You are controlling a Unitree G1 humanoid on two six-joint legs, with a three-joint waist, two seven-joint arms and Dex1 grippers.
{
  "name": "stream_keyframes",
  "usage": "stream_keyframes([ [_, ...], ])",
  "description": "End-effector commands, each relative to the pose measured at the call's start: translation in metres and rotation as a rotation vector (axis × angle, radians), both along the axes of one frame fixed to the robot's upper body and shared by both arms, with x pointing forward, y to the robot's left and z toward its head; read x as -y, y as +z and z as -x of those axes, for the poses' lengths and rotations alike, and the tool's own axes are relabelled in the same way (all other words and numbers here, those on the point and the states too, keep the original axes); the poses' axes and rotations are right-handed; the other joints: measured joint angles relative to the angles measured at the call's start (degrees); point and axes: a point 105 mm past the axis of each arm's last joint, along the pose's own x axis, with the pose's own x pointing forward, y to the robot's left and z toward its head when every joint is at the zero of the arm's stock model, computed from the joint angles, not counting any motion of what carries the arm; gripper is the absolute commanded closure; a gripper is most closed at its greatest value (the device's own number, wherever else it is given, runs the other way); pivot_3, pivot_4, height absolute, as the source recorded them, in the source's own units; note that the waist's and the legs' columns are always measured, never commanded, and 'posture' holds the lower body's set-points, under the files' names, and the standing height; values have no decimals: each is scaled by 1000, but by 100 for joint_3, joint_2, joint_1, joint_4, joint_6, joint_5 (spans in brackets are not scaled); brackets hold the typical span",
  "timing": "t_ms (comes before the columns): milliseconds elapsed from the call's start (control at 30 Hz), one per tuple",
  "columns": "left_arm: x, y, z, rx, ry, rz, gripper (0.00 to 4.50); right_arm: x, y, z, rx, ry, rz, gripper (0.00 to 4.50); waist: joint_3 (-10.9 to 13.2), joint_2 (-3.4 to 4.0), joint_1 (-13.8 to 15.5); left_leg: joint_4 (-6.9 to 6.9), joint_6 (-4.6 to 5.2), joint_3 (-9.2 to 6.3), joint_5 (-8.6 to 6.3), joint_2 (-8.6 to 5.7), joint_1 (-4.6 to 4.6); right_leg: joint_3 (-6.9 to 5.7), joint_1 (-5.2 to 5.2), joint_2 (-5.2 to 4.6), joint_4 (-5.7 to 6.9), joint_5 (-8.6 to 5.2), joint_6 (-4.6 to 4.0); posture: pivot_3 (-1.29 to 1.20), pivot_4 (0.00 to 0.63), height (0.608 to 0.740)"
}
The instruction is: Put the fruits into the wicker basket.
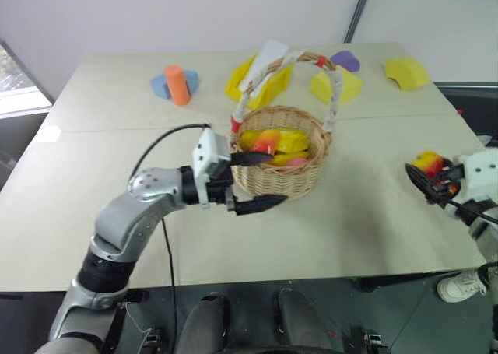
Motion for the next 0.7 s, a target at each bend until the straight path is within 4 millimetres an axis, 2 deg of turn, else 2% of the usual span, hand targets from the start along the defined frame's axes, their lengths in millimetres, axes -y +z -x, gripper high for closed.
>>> stream_keyframes([
  [33,-34,2,-12,14,119,15,0,-88,40,15,89,378,-19,2241,1,-2,8,0,0,-4,0,5,0,-2,1,4,0,0,0,0,150,740],
  [100,-51,-1,-14,8,170,6,0,-126,41,10,91,467,-14,2241,2,-5,4,0,0,-7,0,11,4,-4,1,8,0,0,-2,0,150,740],
  [167,-58,-3,-15,10,191,-8,0,-144,37,-2,81,465,-2,2241,3,-11,44,0,-1,-14,0,11,-1,-7,-1,5,-1,-1,-4,0,150,740],
  [333,-61,-3,-12,23,220,-10,0,-172,26,-41,48,386,-15,2241,3,-16,108,2,-4,-19,2,-18,-27,-16,-13,-32,-16,0,-3,0,150,740],
  [400,-58,-3,-9,26,222,-3,0,-175,23,-50,34,374,-21,2241,3,-16,104,1,-4,-19,2,-26,-31,-15,-17,-42,-16,0,-3,0,150,740],
  [533,-55,-4,-6,22,226,7,0,-177,30,-52,68,372,-27,366,3,-16,87,-9,-4,-22,1,-26,-37,-16,-27,-42,-16,0,-3,0,150,740],
  [567,-54,-4,-6,22,227,8,0,-178,35,-48,96,387,-21,69,3,-16,71,-10,-3,-22,1,-26,-37,-16,-27,-42,-16,0,-3,0,150,740],
  [700,-55,-6,-6,16,233,7,0,-176,53,-17,177,525,-1,69,4,-15,62,-10,-3,-21,1,-22,-36,-16,-27,-37,-15,0,-3,0,150,740],
])
